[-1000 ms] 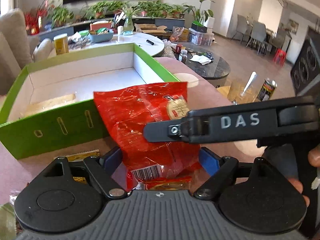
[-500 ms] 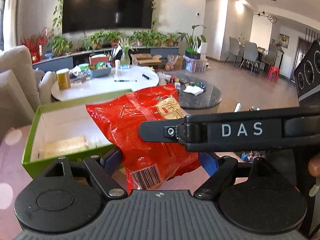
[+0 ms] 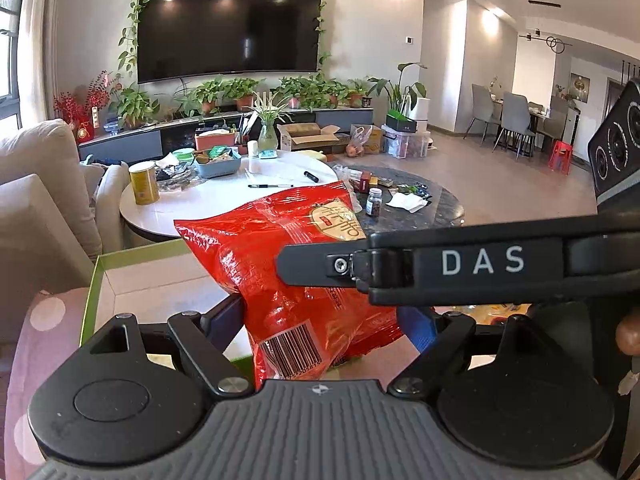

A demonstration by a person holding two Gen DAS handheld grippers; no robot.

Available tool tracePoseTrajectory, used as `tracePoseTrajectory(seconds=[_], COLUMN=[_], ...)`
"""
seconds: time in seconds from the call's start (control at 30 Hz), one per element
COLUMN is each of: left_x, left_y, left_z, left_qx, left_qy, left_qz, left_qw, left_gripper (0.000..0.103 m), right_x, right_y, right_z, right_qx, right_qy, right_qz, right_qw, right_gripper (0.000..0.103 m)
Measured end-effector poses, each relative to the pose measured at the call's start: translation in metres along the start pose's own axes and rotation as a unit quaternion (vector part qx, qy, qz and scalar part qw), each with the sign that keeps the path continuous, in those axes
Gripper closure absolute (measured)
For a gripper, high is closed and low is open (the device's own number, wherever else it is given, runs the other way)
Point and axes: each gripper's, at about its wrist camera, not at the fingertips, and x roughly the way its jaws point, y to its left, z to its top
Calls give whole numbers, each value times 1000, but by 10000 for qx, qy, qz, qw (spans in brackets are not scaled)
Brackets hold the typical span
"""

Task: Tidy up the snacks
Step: 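Lift the red bag over the box rim and release it inside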

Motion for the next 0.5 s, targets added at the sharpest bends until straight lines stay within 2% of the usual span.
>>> tracePoseTrajectory(seconds=[0.5], left_x=[47], left_y=[14], left_z=[11], left_qx=[184], left_qy=[163], left_qz=[164], left_qw=[9996], left_gripper=[23], right_x=[38], right_y=[-25], right_z=[10], right_qx=[220], right_qy=[167], right_qz=[-38], right_qw=[9996], right_gripper=[48])
